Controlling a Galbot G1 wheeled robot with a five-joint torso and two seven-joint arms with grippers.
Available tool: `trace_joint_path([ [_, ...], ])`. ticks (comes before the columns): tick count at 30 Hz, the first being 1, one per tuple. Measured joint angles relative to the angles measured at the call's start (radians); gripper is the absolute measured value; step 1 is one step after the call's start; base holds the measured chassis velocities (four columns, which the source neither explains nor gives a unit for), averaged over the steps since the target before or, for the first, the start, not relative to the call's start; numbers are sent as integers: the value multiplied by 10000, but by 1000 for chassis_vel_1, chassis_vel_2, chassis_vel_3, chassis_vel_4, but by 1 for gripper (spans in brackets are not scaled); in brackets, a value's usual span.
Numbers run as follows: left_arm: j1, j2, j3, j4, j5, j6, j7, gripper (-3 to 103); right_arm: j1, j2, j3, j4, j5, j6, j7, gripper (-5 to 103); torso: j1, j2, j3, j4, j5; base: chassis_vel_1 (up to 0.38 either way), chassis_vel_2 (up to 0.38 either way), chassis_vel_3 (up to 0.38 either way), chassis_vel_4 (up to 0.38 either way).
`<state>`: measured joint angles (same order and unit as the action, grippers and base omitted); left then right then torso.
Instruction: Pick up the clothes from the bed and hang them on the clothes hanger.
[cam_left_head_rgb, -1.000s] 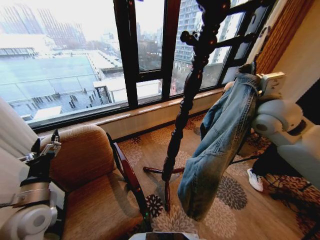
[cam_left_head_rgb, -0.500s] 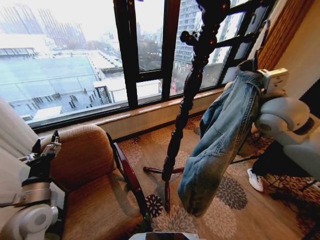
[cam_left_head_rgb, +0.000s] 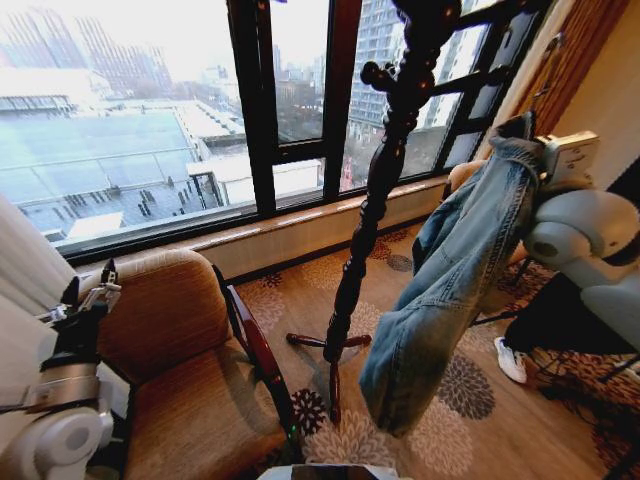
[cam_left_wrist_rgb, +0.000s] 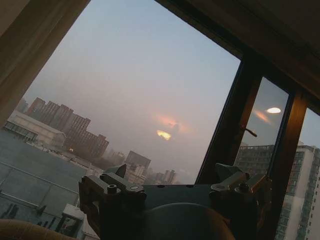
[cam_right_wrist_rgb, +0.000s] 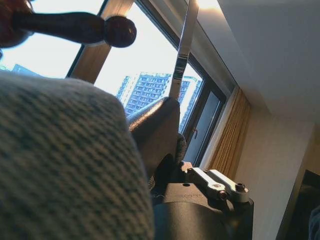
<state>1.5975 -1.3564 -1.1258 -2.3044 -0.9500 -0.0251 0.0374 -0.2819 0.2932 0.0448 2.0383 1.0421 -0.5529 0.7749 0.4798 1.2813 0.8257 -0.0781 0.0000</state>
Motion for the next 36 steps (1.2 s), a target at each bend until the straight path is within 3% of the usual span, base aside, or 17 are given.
trace_joint_path([
  [19, 17, 26, 9, 133, -8, -112, 56, 100, 291, 230, -394, -1075, -476, 140, -756, 20, 1, -1, 1, 0, 0, 0, 0, 0, 0],
  [36, -88, 118, 141, 362, 100, -130, 81, 100, 1009, 988, -1180, -1699, -1109, 420, -1454, 20, 1, -1, 1, 0, 0, 0, 0, 0, 0],
])
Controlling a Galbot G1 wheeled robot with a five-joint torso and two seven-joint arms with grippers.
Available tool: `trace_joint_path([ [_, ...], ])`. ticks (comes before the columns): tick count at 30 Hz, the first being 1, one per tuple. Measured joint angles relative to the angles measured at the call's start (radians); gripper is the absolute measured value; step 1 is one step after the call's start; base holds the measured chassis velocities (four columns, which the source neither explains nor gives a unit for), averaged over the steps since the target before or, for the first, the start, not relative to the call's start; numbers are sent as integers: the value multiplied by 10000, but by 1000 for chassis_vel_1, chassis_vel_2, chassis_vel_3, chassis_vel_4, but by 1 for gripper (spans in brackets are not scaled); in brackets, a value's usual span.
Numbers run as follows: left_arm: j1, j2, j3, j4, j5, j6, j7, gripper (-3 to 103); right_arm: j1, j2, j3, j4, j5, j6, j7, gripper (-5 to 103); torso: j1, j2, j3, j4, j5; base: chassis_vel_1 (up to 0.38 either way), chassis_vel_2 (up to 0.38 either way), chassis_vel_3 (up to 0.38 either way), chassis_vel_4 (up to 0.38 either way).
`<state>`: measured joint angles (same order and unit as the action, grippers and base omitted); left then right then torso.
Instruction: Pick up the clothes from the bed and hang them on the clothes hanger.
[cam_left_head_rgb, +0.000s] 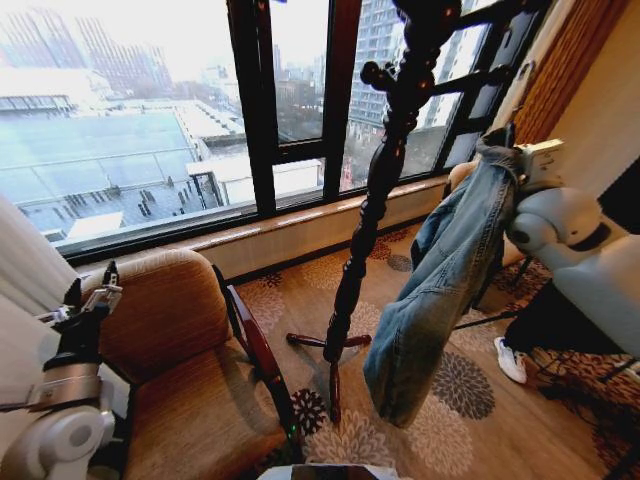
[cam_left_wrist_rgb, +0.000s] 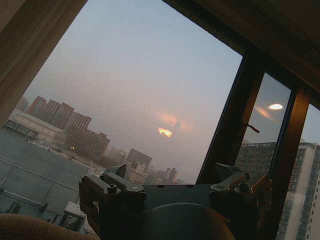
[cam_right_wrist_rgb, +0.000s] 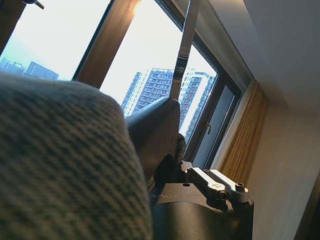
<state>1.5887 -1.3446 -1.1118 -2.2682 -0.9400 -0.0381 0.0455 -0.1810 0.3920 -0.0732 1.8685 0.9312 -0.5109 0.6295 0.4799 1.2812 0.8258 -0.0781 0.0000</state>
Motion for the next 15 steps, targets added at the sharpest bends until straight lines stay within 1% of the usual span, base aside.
trace_joint_path([
  [8, -31, -17, 67, 44, 75, -12, 10, 100, 427, 107, -380, 62, -52, 23, -65, 20, 0, 0, 0, 0, 0, 0, 0, 0, 0],
  [15, -60, -92, 175, 94, 137, -43, 33, 100, 322, -213, -295, 838, -82, -4, -130, 20, -1, 0, -1, -1, -1, 0, 0, 0, 0],
])
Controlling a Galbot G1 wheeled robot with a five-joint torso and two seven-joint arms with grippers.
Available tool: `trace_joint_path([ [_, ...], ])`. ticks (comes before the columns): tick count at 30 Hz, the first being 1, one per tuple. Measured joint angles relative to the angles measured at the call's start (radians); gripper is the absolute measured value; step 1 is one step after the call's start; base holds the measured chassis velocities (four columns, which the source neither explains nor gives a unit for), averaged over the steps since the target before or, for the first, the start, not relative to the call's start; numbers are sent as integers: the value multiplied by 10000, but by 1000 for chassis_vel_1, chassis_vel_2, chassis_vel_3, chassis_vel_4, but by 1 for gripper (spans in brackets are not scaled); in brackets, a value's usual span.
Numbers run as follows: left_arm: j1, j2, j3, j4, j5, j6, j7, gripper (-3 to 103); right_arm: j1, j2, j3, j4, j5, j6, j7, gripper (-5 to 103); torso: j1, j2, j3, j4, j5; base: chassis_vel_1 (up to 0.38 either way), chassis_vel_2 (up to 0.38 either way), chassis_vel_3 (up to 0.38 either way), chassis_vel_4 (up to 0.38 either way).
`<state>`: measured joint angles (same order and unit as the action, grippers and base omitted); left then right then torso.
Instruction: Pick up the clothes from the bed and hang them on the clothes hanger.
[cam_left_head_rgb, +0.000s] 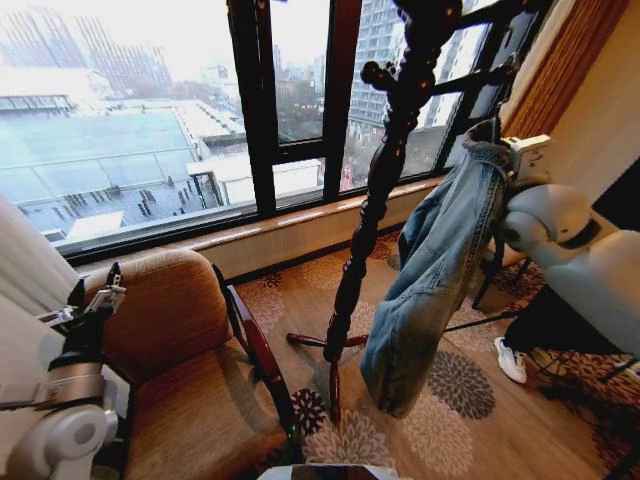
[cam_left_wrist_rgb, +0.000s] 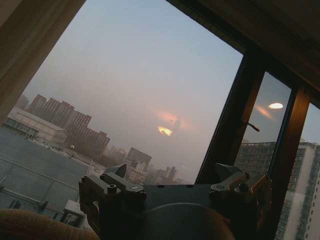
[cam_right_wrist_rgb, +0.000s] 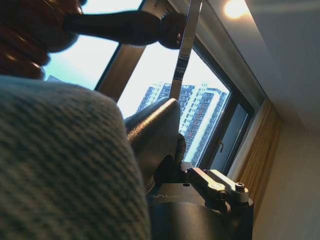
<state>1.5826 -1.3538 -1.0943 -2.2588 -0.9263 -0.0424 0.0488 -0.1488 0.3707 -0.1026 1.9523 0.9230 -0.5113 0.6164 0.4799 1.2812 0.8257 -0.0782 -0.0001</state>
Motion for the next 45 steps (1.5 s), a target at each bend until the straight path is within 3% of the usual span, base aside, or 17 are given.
trace_joint_path([
  [16, 41, -93, 17, -113, 64, -22, 20, 100, 223, 144, -273, -707, -105, 108, -343, 20, 0, 0, 0, 1, 2, 0, 0, 0, 0],
  [33, 18, -213, 143, -104, 191, -23, 32, 100, 461, 64, -408, -319, -110, 64, -467, 20, 0, 0, 1, 2, 0, 0, 0, 0, 0],
  [45, 29, -199, 74, -28, 191, -71, 59, 100, 1386, 491, -1539, -868, -135, 114, -533, 20, -1, 1, 1, 2, 1, 0, 0, 0, 0],
])
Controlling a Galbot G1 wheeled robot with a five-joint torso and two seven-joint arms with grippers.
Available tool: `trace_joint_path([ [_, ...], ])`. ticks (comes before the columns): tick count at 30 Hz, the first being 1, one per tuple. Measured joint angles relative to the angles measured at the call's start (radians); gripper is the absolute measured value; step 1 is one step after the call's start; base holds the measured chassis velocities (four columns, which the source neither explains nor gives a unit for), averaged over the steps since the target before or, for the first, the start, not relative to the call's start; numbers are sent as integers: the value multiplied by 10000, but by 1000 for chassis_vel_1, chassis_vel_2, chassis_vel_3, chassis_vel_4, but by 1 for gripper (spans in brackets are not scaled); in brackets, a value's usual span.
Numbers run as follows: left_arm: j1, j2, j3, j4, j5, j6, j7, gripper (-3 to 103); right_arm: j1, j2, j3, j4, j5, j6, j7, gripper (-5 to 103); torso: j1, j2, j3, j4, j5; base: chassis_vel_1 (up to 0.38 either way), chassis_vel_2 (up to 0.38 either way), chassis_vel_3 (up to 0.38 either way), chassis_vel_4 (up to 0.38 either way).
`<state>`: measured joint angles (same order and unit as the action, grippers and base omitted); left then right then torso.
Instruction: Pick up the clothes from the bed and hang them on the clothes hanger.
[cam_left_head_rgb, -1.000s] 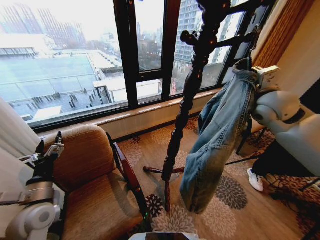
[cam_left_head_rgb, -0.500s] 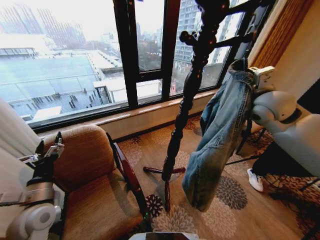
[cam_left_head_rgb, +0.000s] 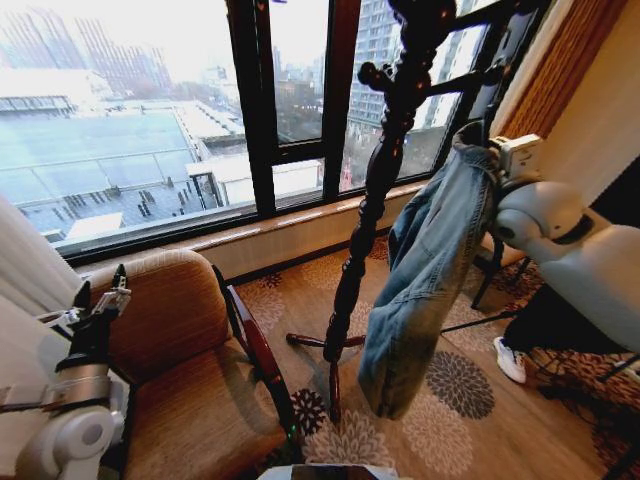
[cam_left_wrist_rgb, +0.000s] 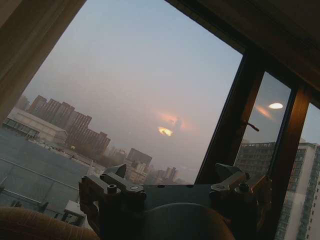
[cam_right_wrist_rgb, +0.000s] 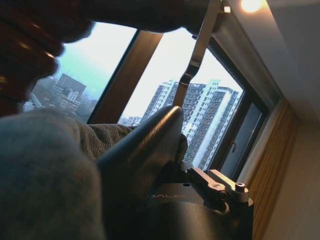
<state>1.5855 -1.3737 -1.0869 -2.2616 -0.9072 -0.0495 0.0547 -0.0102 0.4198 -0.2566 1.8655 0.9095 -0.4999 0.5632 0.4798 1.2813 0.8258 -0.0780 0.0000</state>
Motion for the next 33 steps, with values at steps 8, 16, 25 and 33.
trace_joint_path([
  [8, -5, 21, -65, 85, -25, -35, 7, 100, 801, 375, -795, -127, 41, -8, 15, 20, 1, -1, 1, 2, -2, 0, 0, 0, 0],
  [16, -44, 53, -65, 153, -29, -40, 12, 100, 1049, 577, -1086, -298, 41, -6, 25, 20, 1, 0, 1, 0, -1, 0, 0, 0, 0],
  [25, -69, 92, -1, 180, -24, -40, 19, 100, 1023, 802, -1200, -718, 35, 134, -59, 20, 0, 0, -2, 1, -2, 0, 0, 0, 0],
  [33, -46, 54, -6, 181, -14, -40, 20, 100, 1030, 936, -1262, -1102, 14, 318, -208, 20, 0, 1, -2, 2, -4, 0, 0, 0, 0],
])
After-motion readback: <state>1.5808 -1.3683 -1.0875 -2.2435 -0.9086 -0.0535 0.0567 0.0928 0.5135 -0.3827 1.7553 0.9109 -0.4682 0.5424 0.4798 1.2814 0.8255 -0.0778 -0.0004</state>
